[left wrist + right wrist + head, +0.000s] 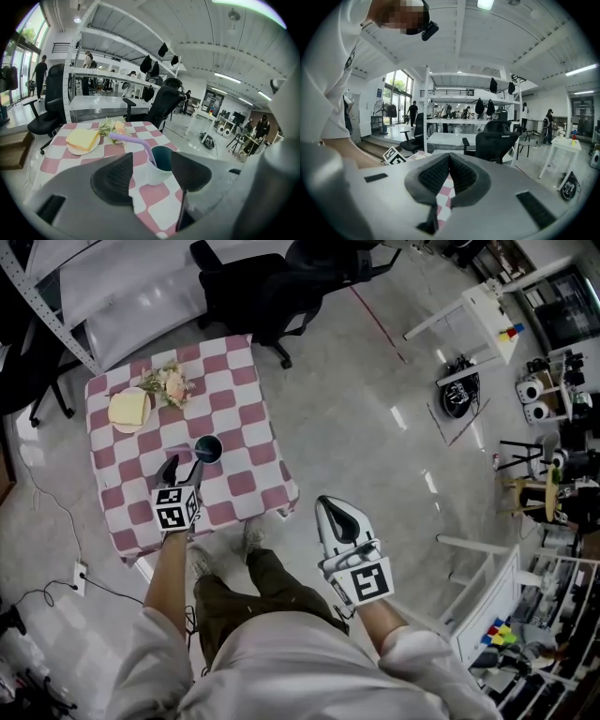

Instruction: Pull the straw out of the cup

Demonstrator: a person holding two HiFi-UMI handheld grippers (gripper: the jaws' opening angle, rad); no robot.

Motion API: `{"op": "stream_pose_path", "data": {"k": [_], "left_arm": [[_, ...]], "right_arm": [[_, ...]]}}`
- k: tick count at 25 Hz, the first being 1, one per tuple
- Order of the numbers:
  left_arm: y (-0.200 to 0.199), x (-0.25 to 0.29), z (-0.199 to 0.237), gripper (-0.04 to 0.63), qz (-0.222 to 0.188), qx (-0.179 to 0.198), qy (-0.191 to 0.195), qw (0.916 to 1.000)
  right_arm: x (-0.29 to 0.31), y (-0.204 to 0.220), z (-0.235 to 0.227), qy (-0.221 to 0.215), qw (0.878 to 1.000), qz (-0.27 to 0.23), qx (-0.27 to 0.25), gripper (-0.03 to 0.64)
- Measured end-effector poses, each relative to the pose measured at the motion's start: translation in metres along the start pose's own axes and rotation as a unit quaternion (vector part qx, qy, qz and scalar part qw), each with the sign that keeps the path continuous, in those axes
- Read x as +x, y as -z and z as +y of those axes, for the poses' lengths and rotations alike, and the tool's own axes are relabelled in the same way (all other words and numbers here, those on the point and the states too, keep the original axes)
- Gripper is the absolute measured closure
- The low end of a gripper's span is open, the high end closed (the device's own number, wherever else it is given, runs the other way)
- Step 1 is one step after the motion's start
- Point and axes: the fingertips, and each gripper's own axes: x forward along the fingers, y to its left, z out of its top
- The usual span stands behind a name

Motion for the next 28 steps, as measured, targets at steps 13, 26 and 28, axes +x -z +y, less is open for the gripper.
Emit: {"op": "stream_pose_path", "data": {"k": [13,26,28], "left_arm": [[0.002,0.027,0.003,0.341,0.011,-0.013,-0.003,0.9998],[0.002,0.037,0.003,0.421,0.008,-0.019,-0.005,0.9998],[0.002,0.037,0.003,0.463,0.008,-0.017,-0.005,0.9998]], "right_arm": [[-0.001,0.013,-0.019,0.010,1.000,0.019,0.002,0.612],[0.002,0.019,-0.025,0.008,1.000,0.027,0.003,0.612],[0.002,0.019,-0.025,0.008,1.000,0.027,0.004,0.612]]}}
